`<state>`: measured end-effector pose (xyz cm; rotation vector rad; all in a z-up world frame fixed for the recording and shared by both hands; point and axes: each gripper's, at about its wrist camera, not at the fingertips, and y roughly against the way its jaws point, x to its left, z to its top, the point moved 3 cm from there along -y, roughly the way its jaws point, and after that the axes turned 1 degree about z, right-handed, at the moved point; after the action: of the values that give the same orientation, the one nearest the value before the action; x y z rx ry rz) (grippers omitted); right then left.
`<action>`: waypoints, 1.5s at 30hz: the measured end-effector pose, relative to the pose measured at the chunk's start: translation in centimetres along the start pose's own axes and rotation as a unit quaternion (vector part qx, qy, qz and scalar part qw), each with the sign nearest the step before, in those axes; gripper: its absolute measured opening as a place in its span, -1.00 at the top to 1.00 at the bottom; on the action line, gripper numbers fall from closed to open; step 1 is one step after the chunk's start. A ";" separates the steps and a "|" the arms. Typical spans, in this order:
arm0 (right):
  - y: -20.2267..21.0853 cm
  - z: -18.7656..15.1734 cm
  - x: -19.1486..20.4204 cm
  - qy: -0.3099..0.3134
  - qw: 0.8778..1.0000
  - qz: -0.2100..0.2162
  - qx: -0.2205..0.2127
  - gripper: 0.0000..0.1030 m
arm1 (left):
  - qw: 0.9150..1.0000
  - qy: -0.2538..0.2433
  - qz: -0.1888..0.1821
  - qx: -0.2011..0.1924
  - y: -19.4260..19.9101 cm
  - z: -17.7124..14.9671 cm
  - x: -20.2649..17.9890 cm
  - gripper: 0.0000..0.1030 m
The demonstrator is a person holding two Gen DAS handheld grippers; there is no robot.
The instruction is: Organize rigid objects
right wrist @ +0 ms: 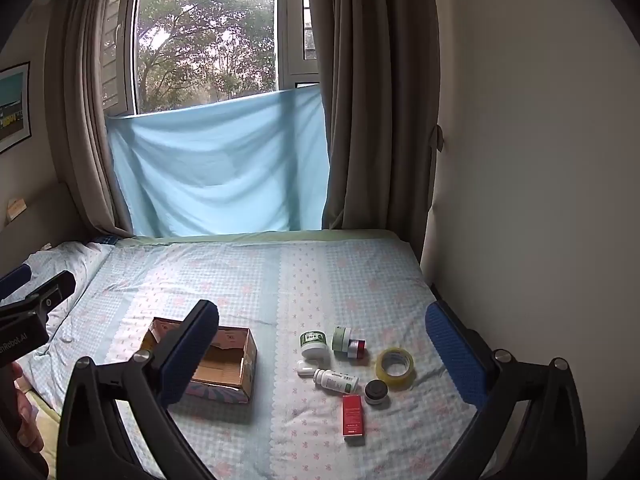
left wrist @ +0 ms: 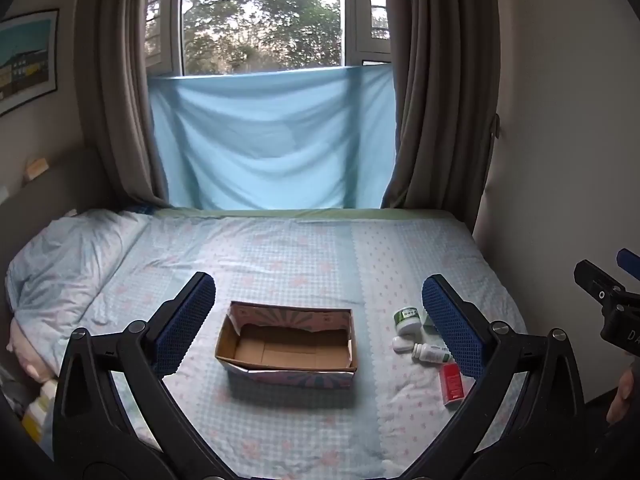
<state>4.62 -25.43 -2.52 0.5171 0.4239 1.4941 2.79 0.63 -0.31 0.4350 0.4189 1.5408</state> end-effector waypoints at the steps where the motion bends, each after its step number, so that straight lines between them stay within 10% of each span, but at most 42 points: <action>1: 0.0 0.0 0.0 0.000 1.000 0.000 0.000 -1.00 | 1.000 -0.002 0.002 0.000 -0.2 -0.3 -0.3 -1.00; 45: -1.1 0.0 0.8 0.010 1.000 -0.003 -0.011 -1.00 | 1.000 0.010 0.006 -0.001 -1.3 -0.5 0.7 -1.00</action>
<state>5.59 -24.59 -3.08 0.4837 0.4236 1.4983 3.68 1.36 -1.39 0.4222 0.4302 1.5582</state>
